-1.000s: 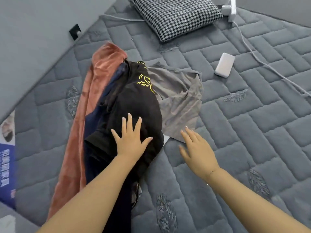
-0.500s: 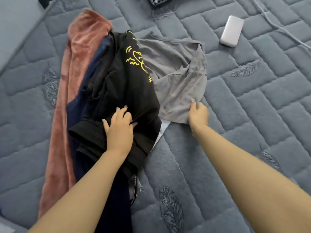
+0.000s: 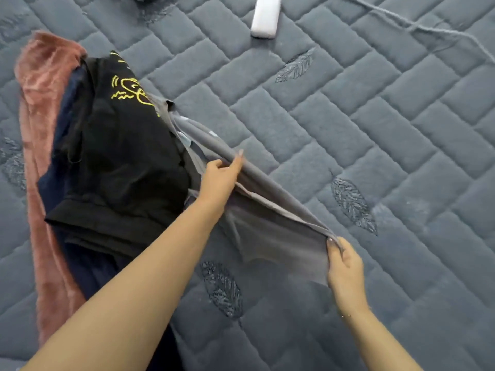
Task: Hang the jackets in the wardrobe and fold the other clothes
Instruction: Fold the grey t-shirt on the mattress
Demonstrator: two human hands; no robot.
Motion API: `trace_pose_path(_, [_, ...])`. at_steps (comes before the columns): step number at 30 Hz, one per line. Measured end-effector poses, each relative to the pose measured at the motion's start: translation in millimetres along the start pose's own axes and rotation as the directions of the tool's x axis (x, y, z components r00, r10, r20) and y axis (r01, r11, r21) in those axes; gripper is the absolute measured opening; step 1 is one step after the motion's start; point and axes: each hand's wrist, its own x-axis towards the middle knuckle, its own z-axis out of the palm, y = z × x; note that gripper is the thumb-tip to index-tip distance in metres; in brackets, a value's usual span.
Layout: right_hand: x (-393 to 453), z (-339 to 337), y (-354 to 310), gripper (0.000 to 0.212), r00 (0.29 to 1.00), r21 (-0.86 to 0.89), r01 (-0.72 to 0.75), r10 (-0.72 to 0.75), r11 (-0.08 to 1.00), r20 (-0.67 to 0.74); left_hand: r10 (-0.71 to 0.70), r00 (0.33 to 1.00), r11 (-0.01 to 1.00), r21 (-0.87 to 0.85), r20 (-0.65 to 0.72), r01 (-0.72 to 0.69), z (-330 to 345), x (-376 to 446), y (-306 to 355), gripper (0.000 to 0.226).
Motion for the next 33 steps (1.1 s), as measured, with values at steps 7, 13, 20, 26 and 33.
trace_pose_path(7, [-17, -44, 26, 0.020, 0.997, 0.083, 0.028, -0.033, 0.996, 0.065, -0.067, 0.899, 0.997, 0.002, -0.432, 0.075, 62, 5, -35, 0.035])
trace_pose_path(13, [-20, -127, 67, 0.024, 0.995, 0.007, -0.062, 0.061, 0.998, 0.076, 0.223, 0.931, 0.953, 0.267, -0.289, -0.145, 126, -61, -41, 0.043])
trace_pose_path(20, [-44, -253, 115, 0.020, 0.958, -0.288, -0.149, 0.211, 0.946, 0.195, 0.214, 0.952, 0.879, 0.383, 0.219, -0.285, 296, -182, -62, 0.035])
trace_pose_path(26, [-43, -320, 138, 0.048, 0.951, -0.287, -0.264, 0.298, 0.921, 0.079, -0.079, 0.841, 0.859, 0.465, 0.536, -0.216, 406, -213, -68, 0.043])
trace_pose_path(33, [-5, -308, 111, 0.064, 0.992, -0.332, -0.001, -0.041, 0.943, -0.121, 0.440, 0.849, 0.683, 0.506, 0.291, -0.527, 350, -151, -24, 0.018])
